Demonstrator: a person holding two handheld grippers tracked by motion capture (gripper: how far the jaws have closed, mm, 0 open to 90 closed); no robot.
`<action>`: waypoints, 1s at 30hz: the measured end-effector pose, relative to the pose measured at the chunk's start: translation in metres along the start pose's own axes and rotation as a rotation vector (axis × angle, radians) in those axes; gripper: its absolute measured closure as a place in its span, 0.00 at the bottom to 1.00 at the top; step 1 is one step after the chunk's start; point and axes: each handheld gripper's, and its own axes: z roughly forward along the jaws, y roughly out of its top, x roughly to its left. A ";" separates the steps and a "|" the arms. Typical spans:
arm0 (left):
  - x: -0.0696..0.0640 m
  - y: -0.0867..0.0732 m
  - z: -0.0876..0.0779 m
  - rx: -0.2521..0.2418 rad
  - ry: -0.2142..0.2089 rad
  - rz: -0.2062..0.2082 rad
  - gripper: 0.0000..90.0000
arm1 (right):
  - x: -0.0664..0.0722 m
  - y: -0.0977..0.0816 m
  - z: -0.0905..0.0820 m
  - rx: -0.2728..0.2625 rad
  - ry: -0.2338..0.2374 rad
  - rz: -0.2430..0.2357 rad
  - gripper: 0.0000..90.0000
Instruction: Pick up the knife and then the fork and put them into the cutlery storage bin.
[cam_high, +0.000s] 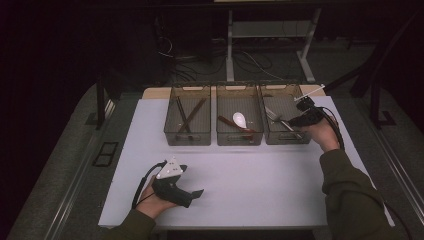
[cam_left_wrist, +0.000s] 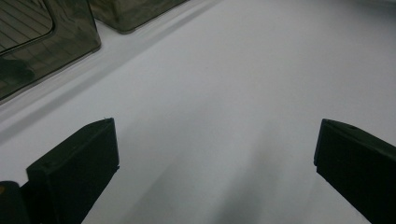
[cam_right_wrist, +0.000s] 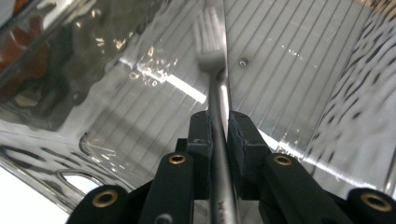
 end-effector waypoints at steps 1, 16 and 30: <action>0.000 0.000 0.000 0.000 0.001 0.001 0.00 | 0.000 0.000 -0.001 -0.016 0.002 0.001 0.83; 0.002 0.000 -0.001 0.001 0.009 0.008 0.00 | -0.004 -0.002 -0.032 -0.243 0.090 0.056 0.44; 0.006 0.000 -0.002 0.000 0.021 0.008 0.00 | 0.014 -0.020 -0.051 -0.382 0.182 -0.005 0.33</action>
